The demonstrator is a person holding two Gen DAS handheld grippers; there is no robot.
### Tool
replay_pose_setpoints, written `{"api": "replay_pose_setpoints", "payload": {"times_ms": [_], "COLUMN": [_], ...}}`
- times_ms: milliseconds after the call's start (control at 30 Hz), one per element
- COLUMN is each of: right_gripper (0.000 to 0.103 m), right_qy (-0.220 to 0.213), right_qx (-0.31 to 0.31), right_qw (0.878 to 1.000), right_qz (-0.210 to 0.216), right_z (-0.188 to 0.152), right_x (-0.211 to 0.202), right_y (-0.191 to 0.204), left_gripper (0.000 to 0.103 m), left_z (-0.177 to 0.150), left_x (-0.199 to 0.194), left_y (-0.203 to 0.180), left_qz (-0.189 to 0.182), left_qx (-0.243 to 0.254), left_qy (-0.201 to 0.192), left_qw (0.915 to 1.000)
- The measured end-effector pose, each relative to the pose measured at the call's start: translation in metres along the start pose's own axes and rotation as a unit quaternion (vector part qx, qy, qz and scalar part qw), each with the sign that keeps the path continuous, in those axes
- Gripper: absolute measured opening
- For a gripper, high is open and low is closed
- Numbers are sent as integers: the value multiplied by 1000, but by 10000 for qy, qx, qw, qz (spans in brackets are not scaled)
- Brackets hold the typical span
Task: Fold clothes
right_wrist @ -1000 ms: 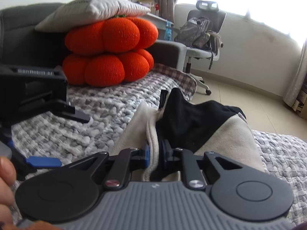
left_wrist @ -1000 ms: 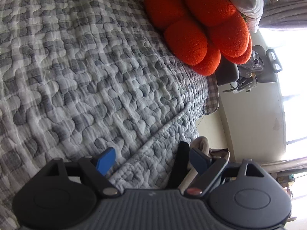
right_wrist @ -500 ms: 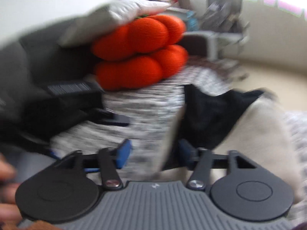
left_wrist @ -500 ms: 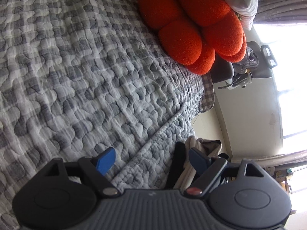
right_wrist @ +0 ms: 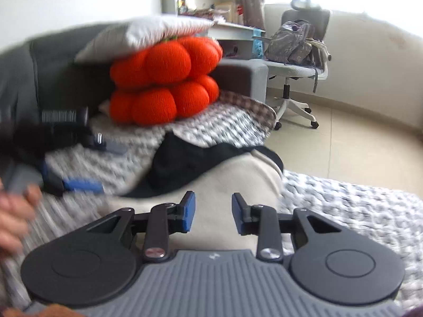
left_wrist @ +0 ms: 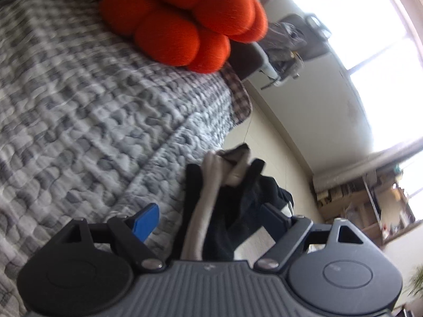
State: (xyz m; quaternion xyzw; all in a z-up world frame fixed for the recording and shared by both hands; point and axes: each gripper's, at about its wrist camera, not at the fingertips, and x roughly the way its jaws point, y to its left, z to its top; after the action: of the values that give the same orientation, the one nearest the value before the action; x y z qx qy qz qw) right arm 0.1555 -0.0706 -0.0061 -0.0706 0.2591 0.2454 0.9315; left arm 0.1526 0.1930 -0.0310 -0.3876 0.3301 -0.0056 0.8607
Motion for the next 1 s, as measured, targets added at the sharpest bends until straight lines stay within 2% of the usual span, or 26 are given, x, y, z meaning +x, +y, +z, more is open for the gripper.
{"api": "replay_pose_setpoints", "payload": {"times_ms": [100,233,300,433,500,600,700,767,833,1000], "right_gripper": [32,31,33,33,33,33,33,33,33,33], "right_qy": [110,315,319,318,334,349,353,345,338,370], "right_qx": [-71,-162,-272,-395,-413,-424,-428,-447,-457,-129], "right_qw": [9999,9994,9991,9987,9986,9985,9984,9984,9984,9991], "right_qz": [49,35,46,19,29,58,72,39,13,165], "right_z": [-14,-23,-27,-34,-35,-34,-33,-34,-34,-23], "right_x": [5,10,12,15,15,14,15,15,14,11], "right_y": [-4,-8,-5,-3,-4,-5,-6,-4,-3,-13], "left_gripper": [85,86,86,83,64,46,32,28,27,27], "left_z": [-8,-22,-28,-36,-39,-42,-39,-35,-33,-35], "left_x": [-3,0,8,24,29,29,28,28,29,31], "left_y": [-20,-44,-50,-53,-52,-54,-51,-47,-44,-45], "left_qz": [-286,-626,-605,-86,168,459,611,671,638,681], "left_qx": [657,1471,1683,2011,2181,2375,2292,2149,2050,2135], "left_qy": [-140,-74,48,59,-24,-118,-131,-106,-76,-18], "left_qw": [9973,9871,9839,9795,9758,9702,9714,9743,9766,9746]}}
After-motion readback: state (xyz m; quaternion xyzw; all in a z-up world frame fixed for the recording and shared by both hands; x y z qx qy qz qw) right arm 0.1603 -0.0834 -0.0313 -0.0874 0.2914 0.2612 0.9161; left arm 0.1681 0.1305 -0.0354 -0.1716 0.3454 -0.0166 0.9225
